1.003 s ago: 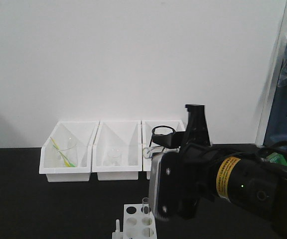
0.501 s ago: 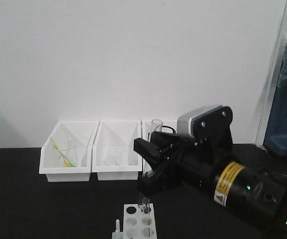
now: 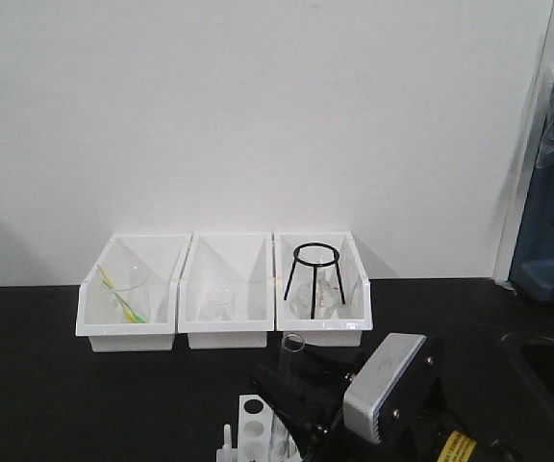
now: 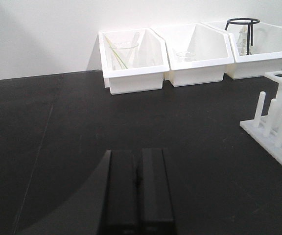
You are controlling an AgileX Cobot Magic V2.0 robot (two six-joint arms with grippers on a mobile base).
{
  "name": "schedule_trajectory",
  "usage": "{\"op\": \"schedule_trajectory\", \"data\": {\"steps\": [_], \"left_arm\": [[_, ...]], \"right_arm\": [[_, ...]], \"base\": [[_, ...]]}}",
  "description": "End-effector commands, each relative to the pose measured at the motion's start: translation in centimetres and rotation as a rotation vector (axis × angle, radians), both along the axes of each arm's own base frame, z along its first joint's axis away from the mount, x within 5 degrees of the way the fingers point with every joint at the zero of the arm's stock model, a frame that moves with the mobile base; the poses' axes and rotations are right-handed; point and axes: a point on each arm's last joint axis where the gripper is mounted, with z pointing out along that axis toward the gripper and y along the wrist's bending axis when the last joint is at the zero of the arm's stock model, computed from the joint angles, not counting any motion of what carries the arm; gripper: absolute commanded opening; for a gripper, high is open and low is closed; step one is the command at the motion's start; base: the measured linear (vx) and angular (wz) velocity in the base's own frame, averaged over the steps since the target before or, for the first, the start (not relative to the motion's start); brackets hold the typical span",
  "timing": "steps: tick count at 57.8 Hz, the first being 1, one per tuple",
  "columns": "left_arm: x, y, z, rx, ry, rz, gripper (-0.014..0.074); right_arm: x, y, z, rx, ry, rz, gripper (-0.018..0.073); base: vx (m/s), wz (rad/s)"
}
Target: Flip and reinsert test tube from rack
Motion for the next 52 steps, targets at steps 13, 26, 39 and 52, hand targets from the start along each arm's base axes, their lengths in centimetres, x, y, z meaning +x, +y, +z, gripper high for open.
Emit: {"op": "schedule_trajectory", "data": {"steps": [13,26,39,52], "left_arm": [[0.0,-0.1,0.9,-0.021,-0.088,-0.013,-0.0006],[0.0,-0.1,0.9,-0.021,-0.088,-0.013,-0.0006],[0.0,-0.1,0.9,-0.021,-0.088,-0.013,-0.0006],[0.0,-0.1,0.9,-0.021,-0.088,-0.013,-0.0006]], "right_arm": [[0.6,0.7,0.9,0.09,-0.071,0.047,-0.0007],[2.2,2.0,-0.1,0.071,-0.045,0.072,-0.0007],[2.7,2.3,-1.7,0.042,-0.001,0.073,-0.0006],[3.4,2.8,-4.6,0.026,0.061,0.084,0.0014]], "base": [[0.0,0.0],[0.0,0.0],[0.0,0.0],[0.0,0.0]]}}
